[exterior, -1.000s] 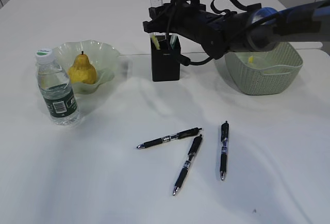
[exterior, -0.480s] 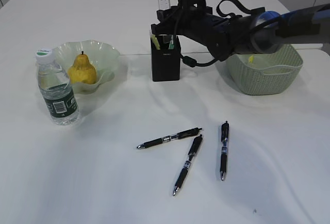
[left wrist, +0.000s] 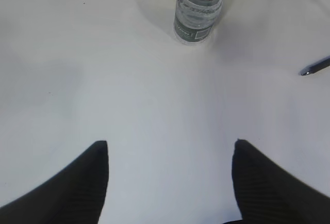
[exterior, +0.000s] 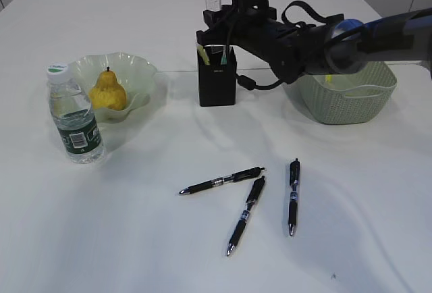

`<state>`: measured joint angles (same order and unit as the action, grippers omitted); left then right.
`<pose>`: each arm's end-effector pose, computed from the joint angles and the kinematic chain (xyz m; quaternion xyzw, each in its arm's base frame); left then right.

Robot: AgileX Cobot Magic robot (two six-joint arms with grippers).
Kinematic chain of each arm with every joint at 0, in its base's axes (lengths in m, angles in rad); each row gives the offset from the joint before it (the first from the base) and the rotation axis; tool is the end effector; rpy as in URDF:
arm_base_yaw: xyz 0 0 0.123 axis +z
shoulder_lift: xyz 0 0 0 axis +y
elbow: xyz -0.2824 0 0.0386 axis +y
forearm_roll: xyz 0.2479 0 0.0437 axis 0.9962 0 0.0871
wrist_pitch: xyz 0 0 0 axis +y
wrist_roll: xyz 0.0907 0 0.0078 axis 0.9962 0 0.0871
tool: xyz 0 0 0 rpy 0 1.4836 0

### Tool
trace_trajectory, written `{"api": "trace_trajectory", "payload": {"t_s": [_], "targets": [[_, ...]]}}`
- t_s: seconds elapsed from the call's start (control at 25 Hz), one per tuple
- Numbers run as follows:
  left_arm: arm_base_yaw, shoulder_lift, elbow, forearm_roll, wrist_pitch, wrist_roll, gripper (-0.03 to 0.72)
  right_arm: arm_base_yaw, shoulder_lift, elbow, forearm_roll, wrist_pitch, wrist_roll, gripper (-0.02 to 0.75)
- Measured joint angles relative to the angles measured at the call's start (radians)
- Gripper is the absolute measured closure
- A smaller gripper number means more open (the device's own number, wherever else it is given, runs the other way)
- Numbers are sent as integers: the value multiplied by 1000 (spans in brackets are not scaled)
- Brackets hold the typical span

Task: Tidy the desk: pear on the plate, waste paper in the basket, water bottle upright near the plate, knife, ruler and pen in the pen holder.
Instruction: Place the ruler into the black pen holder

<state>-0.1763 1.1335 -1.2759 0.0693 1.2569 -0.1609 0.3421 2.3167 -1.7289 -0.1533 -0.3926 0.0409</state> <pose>0.1994 -0.0294 0.3958 0.0089 0.9627 -0.0109 0.2703 0.5077 0.1864 0.1928 -0.1827 0.7228 0.1018 0.6586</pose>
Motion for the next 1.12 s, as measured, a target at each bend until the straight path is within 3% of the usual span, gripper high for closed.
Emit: {"api": "trace_trajectory", "payload": {"t_s": [1.12], "targets": [[0, 0, 0, -5, 0, 0, 162, 0, 60, -36, 0, 51, 0, 426]]}}
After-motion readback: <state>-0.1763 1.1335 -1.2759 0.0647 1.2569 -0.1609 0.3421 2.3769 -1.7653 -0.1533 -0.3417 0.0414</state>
